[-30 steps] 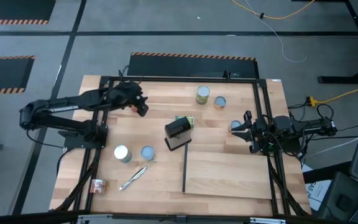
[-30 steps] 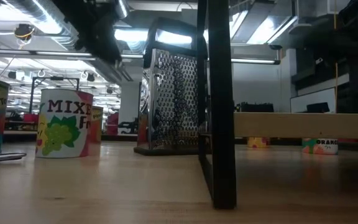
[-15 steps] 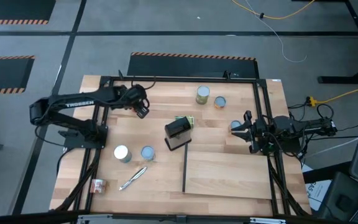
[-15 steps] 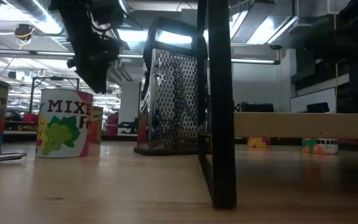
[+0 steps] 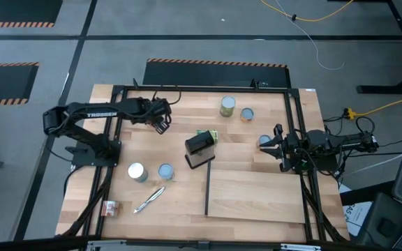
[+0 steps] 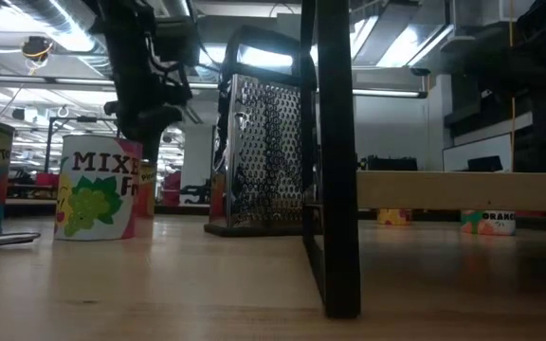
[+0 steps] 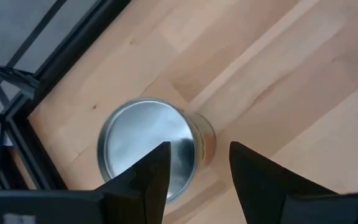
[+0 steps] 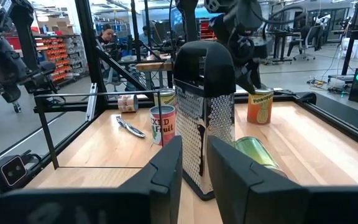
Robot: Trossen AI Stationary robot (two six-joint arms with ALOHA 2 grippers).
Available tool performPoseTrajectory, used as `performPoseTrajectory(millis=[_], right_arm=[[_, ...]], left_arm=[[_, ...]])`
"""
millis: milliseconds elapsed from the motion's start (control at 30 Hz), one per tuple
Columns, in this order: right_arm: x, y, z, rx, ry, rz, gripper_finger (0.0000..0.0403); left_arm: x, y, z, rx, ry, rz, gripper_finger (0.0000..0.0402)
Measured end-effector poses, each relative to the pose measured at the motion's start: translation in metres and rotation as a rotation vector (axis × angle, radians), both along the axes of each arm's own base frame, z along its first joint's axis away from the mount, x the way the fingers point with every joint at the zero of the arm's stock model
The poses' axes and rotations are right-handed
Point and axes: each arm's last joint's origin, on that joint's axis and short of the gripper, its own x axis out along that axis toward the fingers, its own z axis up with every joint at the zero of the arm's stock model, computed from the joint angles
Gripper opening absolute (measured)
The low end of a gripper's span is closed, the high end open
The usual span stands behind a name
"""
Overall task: Pick and place cans onto a shelf
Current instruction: Put the large canned pineapple on the shelf
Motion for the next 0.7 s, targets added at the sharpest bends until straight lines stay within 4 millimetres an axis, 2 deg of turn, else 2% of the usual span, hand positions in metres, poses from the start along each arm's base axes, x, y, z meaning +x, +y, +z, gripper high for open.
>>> performPoseTrajectory(millis=[300,700], right_arm=[[0.0,0.0,0.0,0.0,0.0,0.0,0.0079],[0.0,0.0,0.0,0.0,0.0,0.0,0.0079]], left_arm=[[0.005,0.003,-0.015,0.001,0.099,0.01,0.0144],[0.005,0.003,-0.015,0.02,0.111,0.015,0.0043]])
